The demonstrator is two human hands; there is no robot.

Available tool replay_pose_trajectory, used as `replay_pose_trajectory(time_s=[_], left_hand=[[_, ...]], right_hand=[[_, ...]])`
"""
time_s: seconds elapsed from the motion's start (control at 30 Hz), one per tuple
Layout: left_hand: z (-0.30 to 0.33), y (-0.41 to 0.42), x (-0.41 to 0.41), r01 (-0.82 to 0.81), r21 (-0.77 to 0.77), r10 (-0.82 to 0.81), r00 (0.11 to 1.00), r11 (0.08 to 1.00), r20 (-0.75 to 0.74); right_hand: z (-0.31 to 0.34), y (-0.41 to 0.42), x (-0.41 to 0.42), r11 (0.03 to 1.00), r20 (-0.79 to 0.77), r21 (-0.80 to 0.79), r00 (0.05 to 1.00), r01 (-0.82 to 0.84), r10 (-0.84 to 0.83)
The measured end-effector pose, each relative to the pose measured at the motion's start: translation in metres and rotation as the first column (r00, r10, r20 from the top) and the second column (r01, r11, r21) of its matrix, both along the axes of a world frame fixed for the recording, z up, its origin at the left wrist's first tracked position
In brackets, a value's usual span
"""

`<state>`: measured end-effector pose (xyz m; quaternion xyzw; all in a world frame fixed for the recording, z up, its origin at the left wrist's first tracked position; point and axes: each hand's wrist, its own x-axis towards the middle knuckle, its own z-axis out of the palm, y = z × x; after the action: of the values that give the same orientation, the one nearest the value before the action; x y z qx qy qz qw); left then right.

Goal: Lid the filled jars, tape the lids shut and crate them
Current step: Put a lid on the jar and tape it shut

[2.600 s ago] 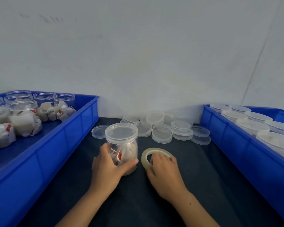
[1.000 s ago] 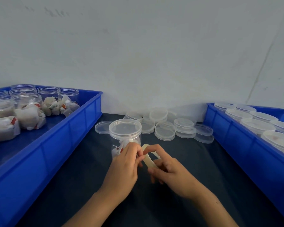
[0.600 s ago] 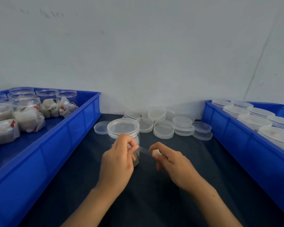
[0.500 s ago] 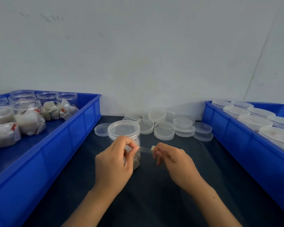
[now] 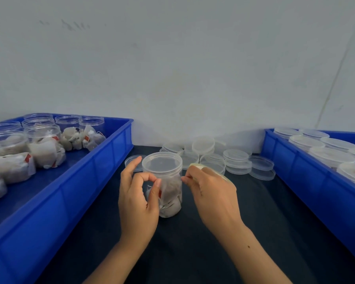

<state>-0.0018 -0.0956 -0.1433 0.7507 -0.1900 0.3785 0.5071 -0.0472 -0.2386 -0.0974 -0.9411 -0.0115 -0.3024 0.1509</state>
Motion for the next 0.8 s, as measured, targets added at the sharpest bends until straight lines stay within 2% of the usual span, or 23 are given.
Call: replay_pose_trajectory(time_s=[0.2, 0.4, 0.6, 0.7, 0.8], left_hand=[[0.001, -0.004, 0.002, 0.074, -0.071, -0.077, 0.997, 0.995, -0.031], [0.0, -0.004, 0.006, 0.032, -0.039, -0.033, 0.999, 0.999, -0.029], [0.0, -0.003, 0.008, 0.007, -0.017, -0.007, 1.0, 1.0, -0.027], [0.0, -0.001, 0.01, 0.053, -0.058, -0.056, 0.997, 0.997, -0.055], [-0.002, 0.005, 0.016, 0.18, -0.184, -0.206, 0.97, 0.966, -0.132]], right_hand=[[-0.002, 0.003, 0.008, 0.998, -0.087, -0.005, 0.995, 0.055, -0.055], [0.001, 0.005, 0.012, 0.995, -0.11, -0.038, 0.99, 0.088, -0.091], [0.005, 0.006, 0.016, 0.999, -0.108, -0.014, 0.993, 0.038, -0.04], [0.007, 0.005, 0.018, 0.999, -0.106, -0.026, 0.994, 0.027, -0.03], [0.007, 0.003, 0.016, 0.999, -0.116, -0.043, 0.992, 0.033, -0.038]])
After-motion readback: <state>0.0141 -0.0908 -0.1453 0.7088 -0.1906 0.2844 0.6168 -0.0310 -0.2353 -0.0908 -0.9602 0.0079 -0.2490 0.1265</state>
